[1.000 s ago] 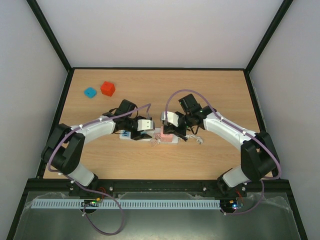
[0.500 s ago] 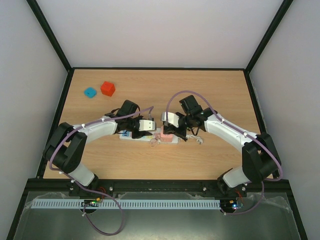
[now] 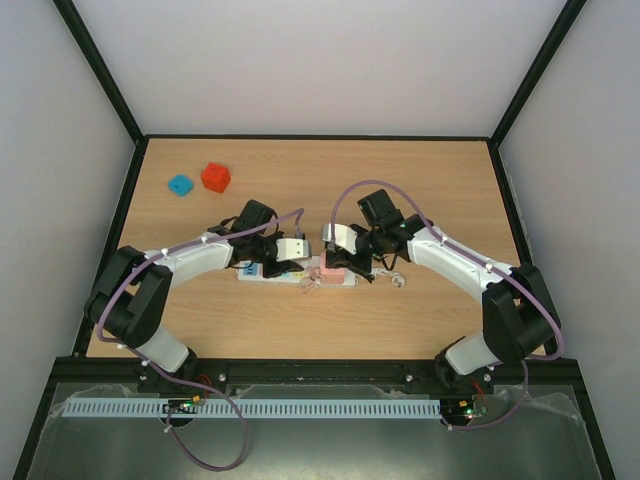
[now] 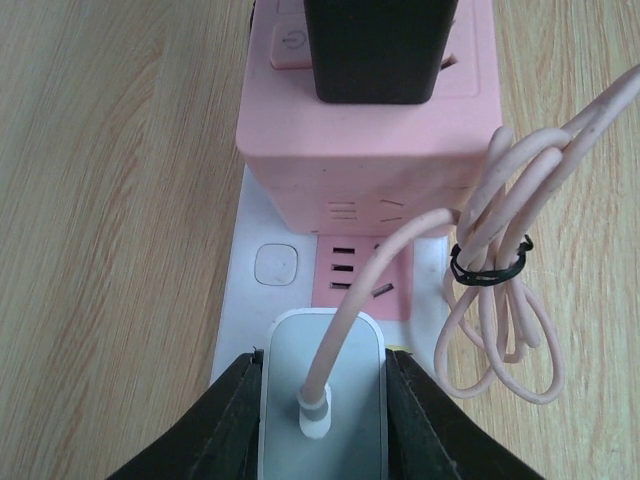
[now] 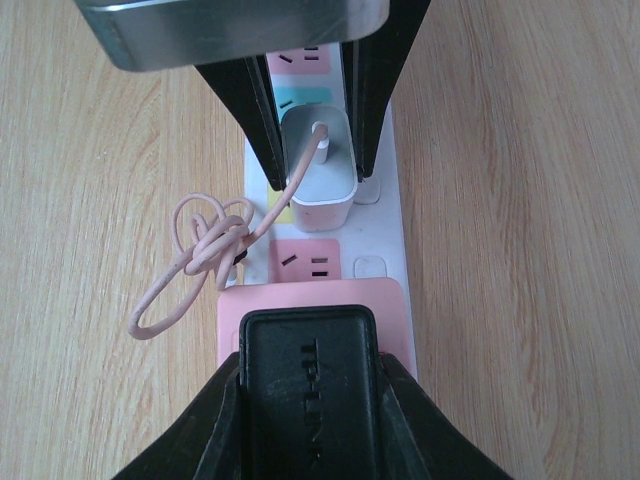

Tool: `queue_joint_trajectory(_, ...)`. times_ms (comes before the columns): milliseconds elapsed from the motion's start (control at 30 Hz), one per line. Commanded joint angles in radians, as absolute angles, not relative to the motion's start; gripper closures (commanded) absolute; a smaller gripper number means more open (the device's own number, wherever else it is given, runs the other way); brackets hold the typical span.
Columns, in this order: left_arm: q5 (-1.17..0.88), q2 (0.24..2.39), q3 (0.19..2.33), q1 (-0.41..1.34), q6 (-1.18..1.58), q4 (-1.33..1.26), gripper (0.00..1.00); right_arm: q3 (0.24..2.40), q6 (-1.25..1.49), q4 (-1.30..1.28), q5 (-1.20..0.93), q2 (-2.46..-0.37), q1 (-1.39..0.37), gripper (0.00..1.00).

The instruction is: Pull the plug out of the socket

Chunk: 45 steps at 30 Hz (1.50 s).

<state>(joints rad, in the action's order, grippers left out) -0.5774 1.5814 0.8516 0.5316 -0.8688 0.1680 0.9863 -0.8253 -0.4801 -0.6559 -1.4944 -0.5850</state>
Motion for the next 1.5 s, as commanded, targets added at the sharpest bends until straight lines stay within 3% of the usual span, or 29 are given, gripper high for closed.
queue_joint_trajectory(0,-0.755,1.526,0.893,0.536,-0.823,0.187,0.77,0.904,-0.824,-0.637,-0.482,-1.608,-0.598,0.97)
queue_joint_trajectory(767,-0.741,1.440,0.934,0.477,-0.900,0.333,0.79,0.926,-0.806,-0.648,-0.489,-1.592,-0.595,0.95)
queue_joint_trajectory(1300,-0.537,1.371,1.002,0.243,-0.957,0.414,0.78,0.964,-0.765,-0.644,-0.488,-1.553,-0.595,0.83)
queue_joint_trajectory(1467,-0.390,1.397,1.003,0.191,-0.979,0.380,0.78,0.969,-0.749,-0.641,-0.491,-1.535,-0.595,0.75)
